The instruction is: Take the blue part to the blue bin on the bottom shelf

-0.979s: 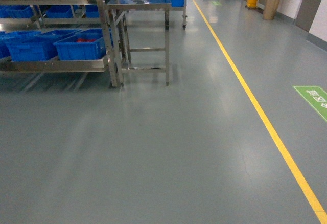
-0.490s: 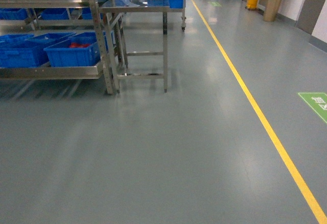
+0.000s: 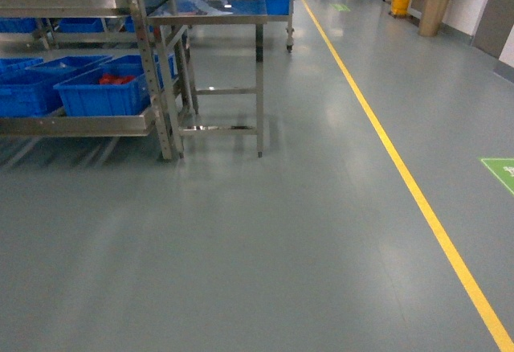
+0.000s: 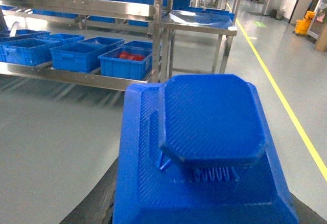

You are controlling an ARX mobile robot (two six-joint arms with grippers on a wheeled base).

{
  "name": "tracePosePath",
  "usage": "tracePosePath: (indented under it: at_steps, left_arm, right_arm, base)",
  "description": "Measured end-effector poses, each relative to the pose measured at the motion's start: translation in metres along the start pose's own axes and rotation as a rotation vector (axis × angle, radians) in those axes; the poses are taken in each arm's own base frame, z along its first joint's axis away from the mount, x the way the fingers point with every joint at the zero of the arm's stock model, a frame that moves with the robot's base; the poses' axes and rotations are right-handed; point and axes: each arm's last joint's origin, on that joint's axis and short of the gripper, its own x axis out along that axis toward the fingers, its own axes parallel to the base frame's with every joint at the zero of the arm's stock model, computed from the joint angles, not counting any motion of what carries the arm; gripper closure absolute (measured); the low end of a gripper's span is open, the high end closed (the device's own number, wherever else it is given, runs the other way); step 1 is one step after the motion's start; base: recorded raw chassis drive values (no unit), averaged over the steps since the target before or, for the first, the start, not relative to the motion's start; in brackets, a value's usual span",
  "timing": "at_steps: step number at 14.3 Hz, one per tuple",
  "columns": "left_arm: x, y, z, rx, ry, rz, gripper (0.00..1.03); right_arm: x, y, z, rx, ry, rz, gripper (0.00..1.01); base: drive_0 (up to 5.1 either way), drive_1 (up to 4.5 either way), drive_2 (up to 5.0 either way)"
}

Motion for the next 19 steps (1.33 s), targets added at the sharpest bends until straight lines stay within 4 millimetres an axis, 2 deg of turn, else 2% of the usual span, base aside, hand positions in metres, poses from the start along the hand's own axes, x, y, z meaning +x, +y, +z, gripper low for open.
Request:
tracePosePath:
  at_steps: [19]
  left_arm:
    - [0.0,0.0,0.0003,-0.001,-0.002,0.0,0.6]
  right_arm:
    - [0.0,0.0,-0.0001,0.0,0.001,0.0,0.03]
  base:
    - [0.0,4.17,-4.2]
